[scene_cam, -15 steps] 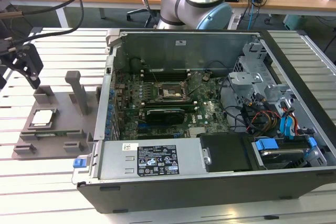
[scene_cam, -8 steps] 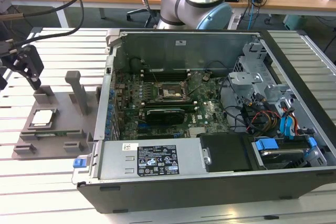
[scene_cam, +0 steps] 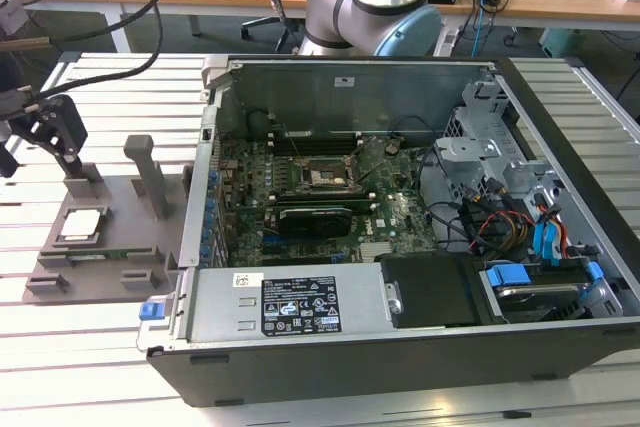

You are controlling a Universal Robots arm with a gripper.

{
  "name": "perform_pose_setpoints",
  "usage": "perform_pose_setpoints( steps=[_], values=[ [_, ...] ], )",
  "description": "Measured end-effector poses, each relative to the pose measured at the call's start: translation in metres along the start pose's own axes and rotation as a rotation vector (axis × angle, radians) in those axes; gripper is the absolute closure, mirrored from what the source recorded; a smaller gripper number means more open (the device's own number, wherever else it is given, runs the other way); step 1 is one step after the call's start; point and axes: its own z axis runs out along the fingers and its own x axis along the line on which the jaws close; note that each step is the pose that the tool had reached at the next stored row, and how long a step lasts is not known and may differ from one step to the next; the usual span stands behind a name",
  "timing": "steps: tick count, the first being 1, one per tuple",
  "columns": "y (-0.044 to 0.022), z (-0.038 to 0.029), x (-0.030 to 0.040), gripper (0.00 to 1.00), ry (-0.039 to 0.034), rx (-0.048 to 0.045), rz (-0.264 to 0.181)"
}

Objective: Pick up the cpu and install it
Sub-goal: 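Pick up the cpu and move it towards the insertion slot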

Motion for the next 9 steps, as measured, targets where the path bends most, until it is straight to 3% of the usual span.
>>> perform_pose_setpoints(
  steps=[3, 9],
  values=[
    [0.0000, 0.0044, 0.0001, 0.22, 0.0000, 0.0000, 0.000],
    [0.0000, 0.0068, 0.0002, 0.22, 0.0000, 0.0000, 0.000]
  ],
)
